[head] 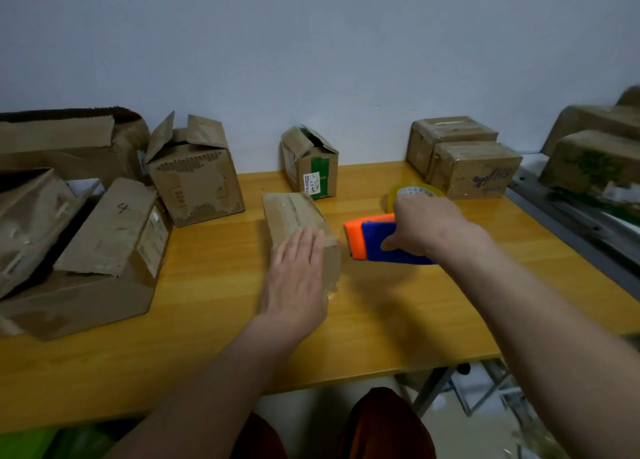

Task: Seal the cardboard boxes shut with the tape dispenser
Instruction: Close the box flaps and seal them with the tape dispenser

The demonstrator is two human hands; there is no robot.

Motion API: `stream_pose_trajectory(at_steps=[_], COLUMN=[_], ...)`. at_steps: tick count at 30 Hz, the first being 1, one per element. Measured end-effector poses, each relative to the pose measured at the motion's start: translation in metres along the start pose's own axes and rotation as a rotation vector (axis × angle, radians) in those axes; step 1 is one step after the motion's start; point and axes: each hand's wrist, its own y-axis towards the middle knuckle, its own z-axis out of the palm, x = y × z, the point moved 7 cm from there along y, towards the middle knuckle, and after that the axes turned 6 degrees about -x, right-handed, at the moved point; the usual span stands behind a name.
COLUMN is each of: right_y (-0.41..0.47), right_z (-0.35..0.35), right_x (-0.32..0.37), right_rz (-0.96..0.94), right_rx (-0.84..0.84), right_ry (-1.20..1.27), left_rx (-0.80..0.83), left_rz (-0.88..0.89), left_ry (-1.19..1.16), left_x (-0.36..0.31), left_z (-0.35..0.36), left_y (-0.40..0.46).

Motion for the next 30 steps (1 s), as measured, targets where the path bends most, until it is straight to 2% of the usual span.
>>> stream_pose_trajectory(at_steps=[3,5,13,16,18,20,21,23,24,27,30], right_y=[0.004,-0.002,-0.017,-0.034,-0.041,-0.042,-0.044,-0.051,-0.053,-0.036,-0.008], right_z=[0.005,0.016,0.062,0.089,0.096,0.084,0.071,0.044,0.038,0.049,0.061], right_x=[0.008,-0.005,0.001,-0.005,-0.012,-0.018,-0.015,0.010,0.028,0.077,0.091], right_rz=[-0.011,0.056,0.133,0.210,0.282,0.309,0.269,0.088,0.000,-0.096,0.028], right_rx=[-0.126,-0.113,-0.235,-0.169,-0.117,-0.186,-0.302,-0.561,-0.584,-0.352,-0.252], right_ry=[-0.174,-0.257,-0.098,0.026,0.104,0.101,0.167,0.460,0.614,0.928,1.081], left_rx=[-0.007,0.014,0.002,-0.016,-0.088,-0.124,-0.117,-0.090,-0.072,-0.033,-0.003], left_rz=[-0.023,-0.018,-0.044,-0.015,0.017,0.030,0.039,0.036,0.035,0.060,0.056], left_ry=[0.014,0.010,-0.175,-0.124,-0.140,-0.232,-0.295,-0.411,-0.450,-0.492,-0.541], left_x=[0.004,0.005,0.017,0.031,0.037,0.047,0.052,0.061,0.065,0.071,0.078], left_z=[0.001,0.002,-0.004,-0.010,-0.018,-0.020,-0.017,-0.011,-0.008,-0.004,-0.004], left_y=[-0.002,-0.004,0.000,-0.001,-0.002,-0.004,-0.005,-0.008,-0.008,-0.008,-0.010])
